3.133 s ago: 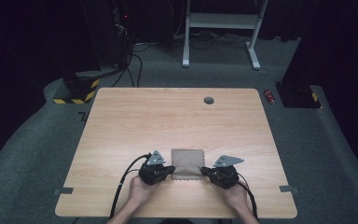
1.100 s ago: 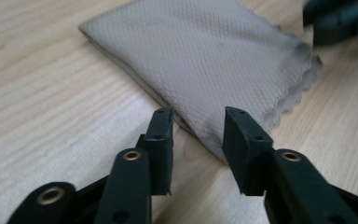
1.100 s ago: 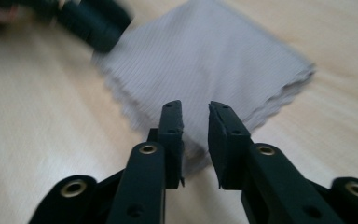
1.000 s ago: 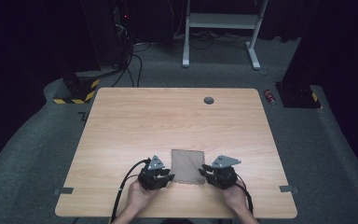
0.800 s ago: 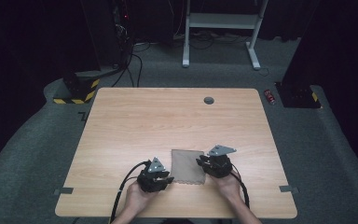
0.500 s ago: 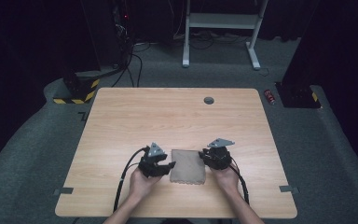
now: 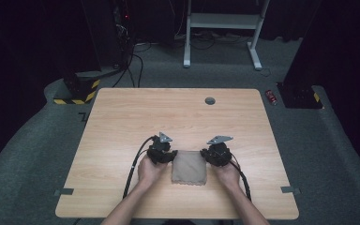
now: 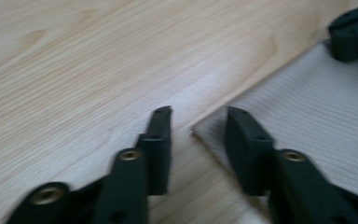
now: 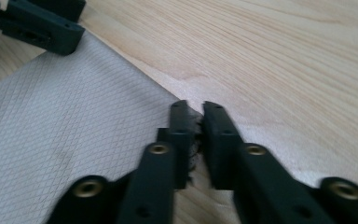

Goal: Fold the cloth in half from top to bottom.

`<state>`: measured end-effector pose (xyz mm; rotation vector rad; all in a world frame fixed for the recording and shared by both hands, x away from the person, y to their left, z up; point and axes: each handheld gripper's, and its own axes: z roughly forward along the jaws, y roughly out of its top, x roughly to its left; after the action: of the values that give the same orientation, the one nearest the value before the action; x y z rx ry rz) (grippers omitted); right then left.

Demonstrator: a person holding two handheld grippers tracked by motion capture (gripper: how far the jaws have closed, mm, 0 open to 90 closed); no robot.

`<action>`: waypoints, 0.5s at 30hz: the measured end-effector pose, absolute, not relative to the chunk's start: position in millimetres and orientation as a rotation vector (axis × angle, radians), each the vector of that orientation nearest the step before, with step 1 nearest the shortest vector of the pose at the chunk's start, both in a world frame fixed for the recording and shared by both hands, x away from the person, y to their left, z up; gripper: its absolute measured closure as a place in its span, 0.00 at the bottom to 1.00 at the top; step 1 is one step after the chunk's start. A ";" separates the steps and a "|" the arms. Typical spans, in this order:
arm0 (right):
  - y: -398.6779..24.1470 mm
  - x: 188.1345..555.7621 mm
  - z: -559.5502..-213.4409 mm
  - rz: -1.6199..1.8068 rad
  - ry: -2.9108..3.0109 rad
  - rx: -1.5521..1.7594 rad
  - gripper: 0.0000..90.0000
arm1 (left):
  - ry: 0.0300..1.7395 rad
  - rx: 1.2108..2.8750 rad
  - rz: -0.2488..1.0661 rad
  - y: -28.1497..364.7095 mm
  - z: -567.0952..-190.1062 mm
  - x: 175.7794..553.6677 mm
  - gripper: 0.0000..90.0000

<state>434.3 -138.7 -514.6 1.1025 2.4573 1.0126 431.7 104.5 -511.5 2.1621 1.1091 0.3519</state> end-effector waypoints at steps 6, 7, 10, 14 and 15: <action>-138.1 439.7 -512.7 1.011 2.456 1.097 0.99 | 1.088 2.180 0.306 101.6 -508.7 442.9 0.99; -138.2 443.0 -511.6 1.012 2.442 1.101 0.99 | 1.080 2.175 0.319 102.5 -508.4 445.0 0.99; -136.9 447.7 -510.4 1.015 2.426 1.120 0.99 | 1.100 2.137 0.327 106.0 -509.5 450.6 0.99; -132.5 458.0 -513.8 1.000 2.414 1.150 0.92 | 1.141 2.098 0.338 111.5 -513.7 455.3 0.90; -132.5 458.0 -514.9 0.997 2.402 1.169 0.86 | 1.155 2.087 0.348 115.4 -512.2 455.2 0.82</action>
<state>458.0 -132.5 -514.9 1.1687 2.4016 0.9970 455.2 115.4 -512.2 2.0870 1.1550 0.3479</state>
